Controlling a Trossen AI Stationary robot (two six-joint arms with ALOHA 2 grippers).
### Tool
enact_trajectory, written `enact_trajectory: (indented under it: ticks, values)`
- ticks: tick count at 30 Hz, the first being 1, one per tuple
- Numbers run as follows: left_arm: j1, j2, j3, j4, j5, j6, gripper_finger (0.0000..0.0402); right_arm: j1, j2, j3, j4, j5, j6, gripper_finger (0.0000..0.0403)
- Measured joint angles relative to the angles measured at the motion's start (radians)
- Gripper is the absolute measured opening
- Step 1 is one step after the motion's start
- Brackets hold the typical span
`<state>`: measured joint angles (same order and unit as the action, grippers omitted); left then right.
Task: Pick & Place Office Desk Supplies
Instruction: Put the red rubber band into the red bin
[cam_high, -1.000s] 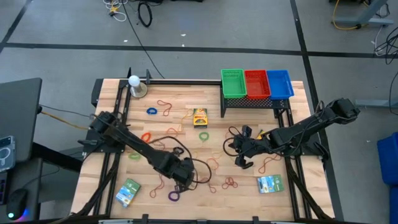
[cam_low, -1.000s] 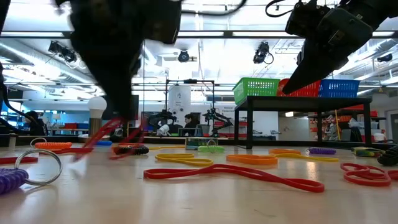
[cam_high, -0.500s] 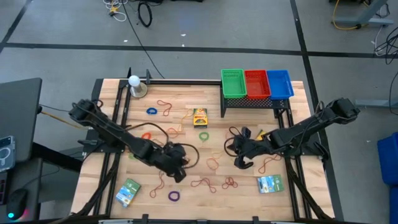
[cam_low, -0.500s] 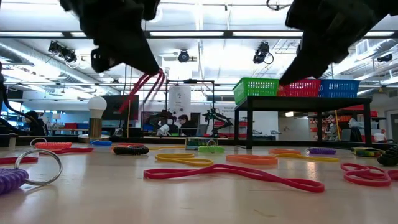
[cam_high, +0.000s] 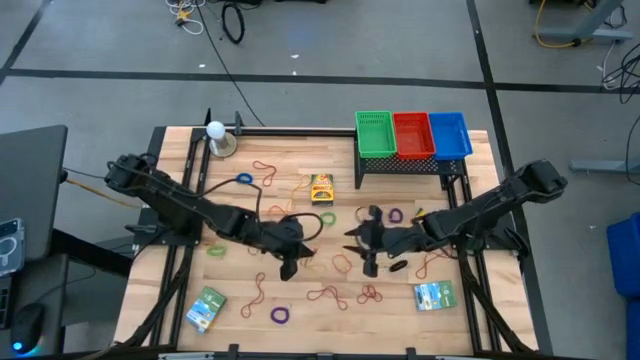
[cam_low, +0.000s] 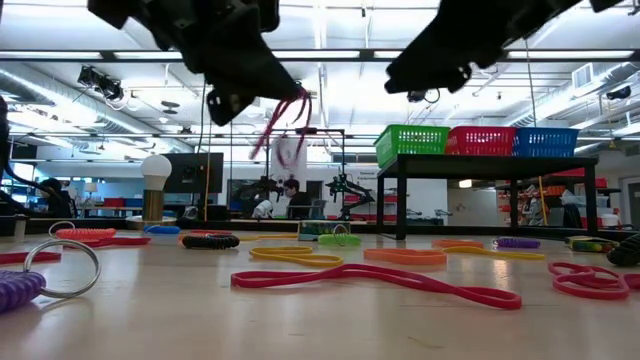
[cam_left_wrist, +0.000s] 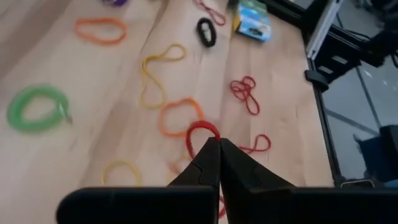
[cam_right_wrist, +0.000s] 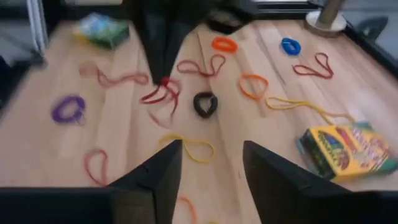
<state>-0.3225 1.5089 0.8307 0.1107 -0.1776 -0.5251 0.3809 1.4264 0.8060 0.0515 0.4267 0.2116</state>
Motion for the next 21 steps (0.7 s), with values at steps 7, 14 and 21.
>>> enact_trajectory:
  ticks: [7,14,21]
  values:
    - [0.044,0.0,0.001,0.049,0.103,0.065,0.0001,-0.007,0.164,0.153,0.0,-0.004,-0.136,0.0189]
    - [0.048,0.0,0.002,0.1,0.147,0.065,0.0001,-0.021,0.255,0.24,0.002,-0.014,-0.191,0.0187]
    - [0.048,0.0,0.002,0.129,0.154,0.059,0.0001,-0.033,0.266,0.243,0.005,-0.072,-0.211,0.0149]
